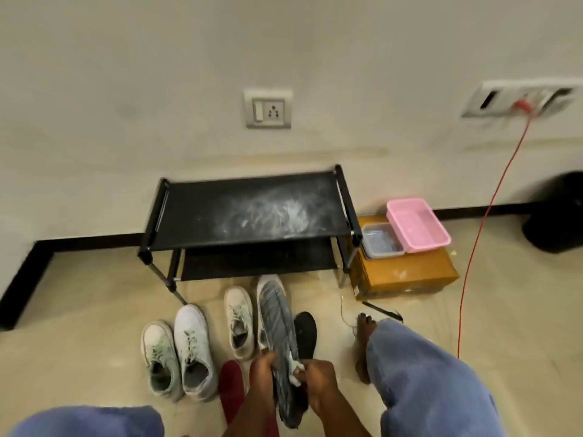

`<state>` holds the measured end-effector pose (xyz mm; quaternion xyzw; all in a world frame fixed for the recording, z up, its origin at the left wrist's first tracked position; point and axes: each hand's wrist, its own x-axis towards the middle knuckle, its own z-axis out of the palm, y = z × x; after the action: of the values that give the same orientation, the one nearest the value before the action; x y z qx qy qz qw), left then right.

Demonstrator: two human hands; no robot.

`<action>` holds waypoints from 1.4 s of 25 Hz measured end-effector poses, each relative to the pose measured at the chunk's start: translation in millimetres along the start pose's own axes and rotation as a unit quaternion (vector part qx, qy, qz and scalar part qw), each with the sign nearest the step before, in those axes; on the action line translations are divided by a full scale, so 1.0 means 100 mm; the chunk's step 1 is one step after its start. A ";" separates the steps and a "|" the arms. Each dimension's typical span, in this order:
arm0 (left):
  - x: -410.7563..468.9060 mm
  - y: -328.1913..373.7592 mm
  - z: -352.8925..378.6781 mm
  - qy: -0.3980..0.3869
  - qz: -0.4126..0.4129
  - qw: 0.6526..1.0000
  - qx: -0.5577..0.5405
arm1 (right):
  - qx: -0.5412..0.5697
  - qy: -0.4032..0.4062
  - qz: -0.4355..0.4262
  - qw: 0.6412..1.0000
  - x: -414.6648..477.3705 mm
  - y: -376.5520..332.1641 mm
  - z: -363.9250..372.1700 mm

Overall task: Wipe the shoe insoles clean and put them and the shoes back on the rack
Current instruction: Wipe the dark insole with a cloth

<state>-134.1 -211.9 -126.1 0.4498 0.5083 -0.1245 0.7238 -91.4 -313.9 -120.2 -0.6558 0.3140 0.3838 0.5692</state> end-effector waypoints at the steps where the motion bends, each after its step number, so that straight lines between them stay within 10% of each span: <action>1: -0.13 0.03 -0.13 0.001 -0.007 1.000 -0.029 | -0.024 -0.029 -0.027 0.999 -0.17 -0.04 0.07; 17: -2.12 1.23 -0.28 -0.325 0.197 0.857 -0.347 | -0.058 -0.123 -0.417 0.899 -2.67 -1.13 0.08; 27: -2.14 1.76 -0.23 -0.402 0.209 0.819 -0.352 | -0.405 0.011 -0.706 0.582 -2.96 -1.19 0.43; 35: -2.15 1.86 -0.13 -0.472 0.168 0.785 -0.365 | -0.376 -0.032 -0.756 0.536 -3.01 -1.21 0.26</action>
<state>-120.8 -156.2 153.1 0.1154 0.0275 -0.0033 0.9929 -145.5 -276.7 198.8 -0.7900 -0.4898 -0.0855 0.3587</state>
